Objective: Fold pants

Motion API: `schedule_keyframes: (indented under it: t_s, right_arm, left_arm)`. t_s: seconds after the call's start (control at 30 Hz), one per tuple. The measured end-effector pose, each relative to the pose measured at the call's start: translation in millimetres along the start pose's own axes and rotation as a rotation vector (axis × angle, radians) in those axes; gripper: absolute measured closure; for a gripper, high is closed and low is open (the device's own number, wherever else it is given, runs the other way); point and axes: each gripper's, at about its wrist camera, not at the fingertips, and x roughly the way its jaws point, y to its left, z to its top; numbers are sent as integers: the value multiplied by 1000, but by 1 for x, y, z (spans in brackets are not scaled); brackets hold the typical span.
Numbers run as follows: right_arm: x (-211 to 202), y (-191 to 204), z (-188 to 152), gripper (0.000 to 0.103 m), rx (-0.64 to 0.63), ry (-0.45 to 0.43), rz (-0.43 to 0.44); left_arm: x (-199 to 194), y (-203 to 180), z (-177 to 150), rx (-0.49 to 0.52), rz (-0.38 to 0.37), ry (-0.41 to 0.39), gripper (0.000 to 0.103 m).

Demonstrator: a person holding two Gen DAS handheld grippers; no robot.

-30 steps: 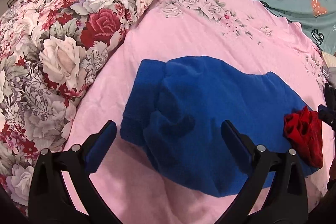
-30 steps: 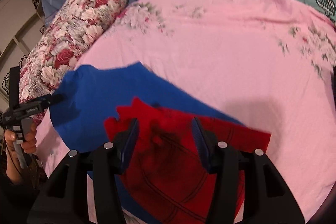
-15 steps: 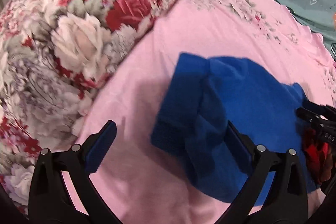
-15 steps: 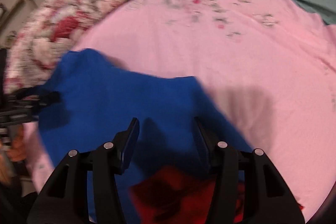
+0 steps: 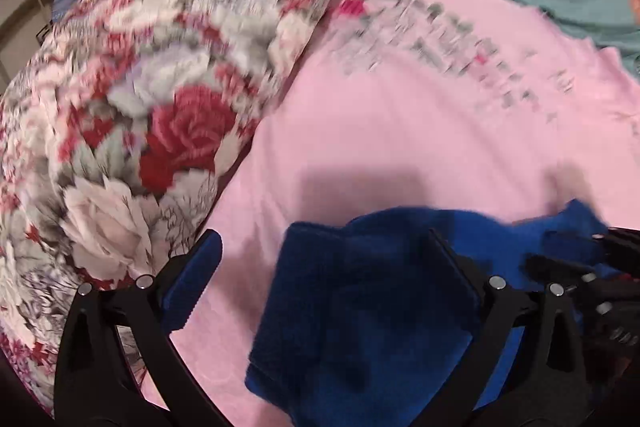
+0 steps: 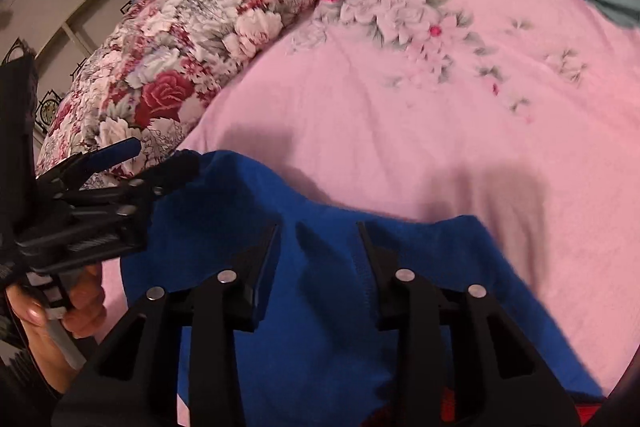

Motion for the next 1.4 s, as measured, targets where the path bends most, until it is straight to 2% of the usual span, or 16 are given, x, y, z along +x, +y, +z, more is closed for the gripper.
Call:
schedule_keyframes:
  t_s: [0.03, 0.1, 0.13, 0.23, 0.3, 0.4, 0.47, 0.53, 0.6, 0.67, 0.7, 0.9, 1.03, 1.17, 1.33, 1.4]
  right_arm:
    - [5, -8, -1, 68, 21, 18, -11]
    - [5, -36, 0, 94, 84, 20, 29]
    - [2, -50, 1, 99, 130, 18, 25]
    - [-13, -68, 2, 103, 205, -17, -8]
    - [-21, -51, 2, 96, 158, -51, -57]
    - [-15, -14, 0, 78, 60, -27, 44]
    - [0, -5, -2, 69, 36, 27, 43]
    - [10, -10, 0, 69, 32, 56, 29]
    - [3, -25, 1, 70, 88, 48, 20]
    - [-14, -40, -2, 69, 132, 17, -112]
    - [-20, -44, -4, 69, 143, 6, -127]
    - [-94, -57, -52, 58, 167, -106, -27]
    - [-129, -73, -89, 53, 196, -170, -49]
    - [-136, -78, -117, 51, 202, -165, -125]
    - [-131, -66, -131, 47, 161, -153, -82]
    - [-123, -55, -132, 36, 113, -142, -87]
  left_arm:
    - [13, 7, -2, -21, 32, 33, 2]
    - [25, 19, -6, -59, -19, 56, 2]
    - [28, 25, -6, -84, -50, 71, 2]
    - [21, 28, -4, -114, -58, 73, 2]
    - [10, 29, -4, -141, -69, 59, 2]
    - [-14, 20, -12, -108, -121, 3, 2]
    - [-16, 13, -18, -67, -94, -5, 2]
    - [0, 21, -20, -93, -18, 31, 2]
    - [11, 34, -24, -156, -90, 74, 2]
    - [11, 44, -28, -209, -135, 98, 2]
    - [9, 44, -29, -207, -132, 95, 2]
    - [-46, 35, -32, -116, -164, -34, 2]
    - [-77, 12, -37, -19, -240, -93, 2]
    - [-77, -19, -44, 38, -336, -51, 2]
    - [-41, -34, -58, 79, -248, 26, 2]
    - [-26, -34, -60, 100, -212, 39, 2]
